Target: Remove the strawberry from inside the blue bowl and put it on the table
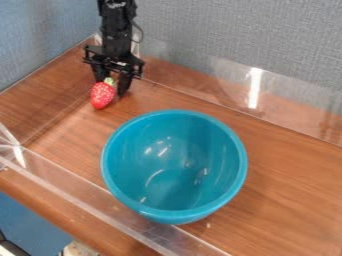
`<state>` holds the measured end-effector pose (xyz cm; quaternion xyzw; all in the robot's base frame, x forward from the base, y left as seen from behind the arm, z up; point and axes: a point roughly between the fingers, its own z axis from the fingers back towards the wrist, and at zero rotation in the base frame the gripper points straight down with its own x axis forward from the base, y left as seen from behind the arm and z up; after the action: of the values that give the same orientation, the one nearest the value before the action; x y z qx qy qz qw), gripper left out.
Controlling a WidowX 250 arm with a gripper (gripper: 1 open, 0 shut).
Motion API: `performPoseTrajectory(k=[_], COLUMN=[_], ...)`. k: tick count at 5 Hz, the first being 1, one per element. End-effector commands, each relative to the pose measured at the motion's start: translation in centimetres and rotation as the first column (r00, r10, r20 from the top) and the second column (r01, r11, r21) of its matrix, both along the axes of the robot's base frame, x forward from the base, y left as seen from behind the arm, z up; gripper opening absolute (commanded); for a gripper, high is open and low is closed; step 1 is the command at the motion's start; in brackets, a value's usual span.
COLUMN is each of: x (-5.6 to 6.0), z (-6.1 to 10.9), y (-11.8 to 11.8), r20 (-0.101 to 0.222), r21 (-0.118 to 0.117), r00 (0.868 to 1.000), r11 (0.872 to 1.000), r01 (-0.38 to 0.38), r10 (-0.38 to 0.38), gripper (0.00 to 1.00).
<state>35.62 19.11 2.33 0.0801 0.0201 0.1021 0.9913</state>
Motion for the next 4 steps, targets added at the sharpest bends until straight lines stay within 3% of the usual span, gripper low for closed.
performPoseTrajectory(k=[1, 2, 3, 4], x=[-3.9, -4.8, -5.0, -4.8], z=[-0.9, -0.2, 0.2, 0.5], y=[3.3, 3.1, 2.9, 2.6], r20=[-0.043, -0.046, -0.043, -0.039], r21=[-0.008, -0.010, -0.013, -0.011], r00=[0.995, 0.994, 0.994, 0.995], r11=[0.996, 0.995, 0.995, 0.995], r01=[-0.086, -0.098, -0.099, -0.096], r10=[0.085, 0.097, 0.099, 0.096], gripper=[0.00, 1.00, 0.00, 0.00])
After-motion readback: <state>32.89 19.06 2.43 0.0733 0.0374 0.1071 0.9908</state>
